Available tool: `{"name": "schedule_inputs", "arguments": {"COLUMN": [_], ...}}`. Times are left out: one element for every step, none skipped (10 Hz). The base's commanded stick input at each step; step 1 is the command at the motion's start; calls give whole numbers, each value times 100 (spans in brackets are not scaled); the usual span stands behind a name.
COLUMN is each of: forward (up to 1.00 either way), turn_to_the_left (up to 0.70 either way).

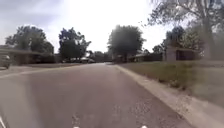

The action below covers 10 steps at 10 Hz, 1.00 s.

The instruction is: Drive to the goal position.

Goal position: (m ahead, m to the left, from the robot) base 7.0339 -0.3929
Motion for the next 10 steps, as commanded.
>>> {"name": "schedule_inputs", "arguments": {"forward": [69,69,69,69,69,69,69,69,69,69], "turn_to_the_left": [3,3,3,3,3,3,3,3,3,3]}}
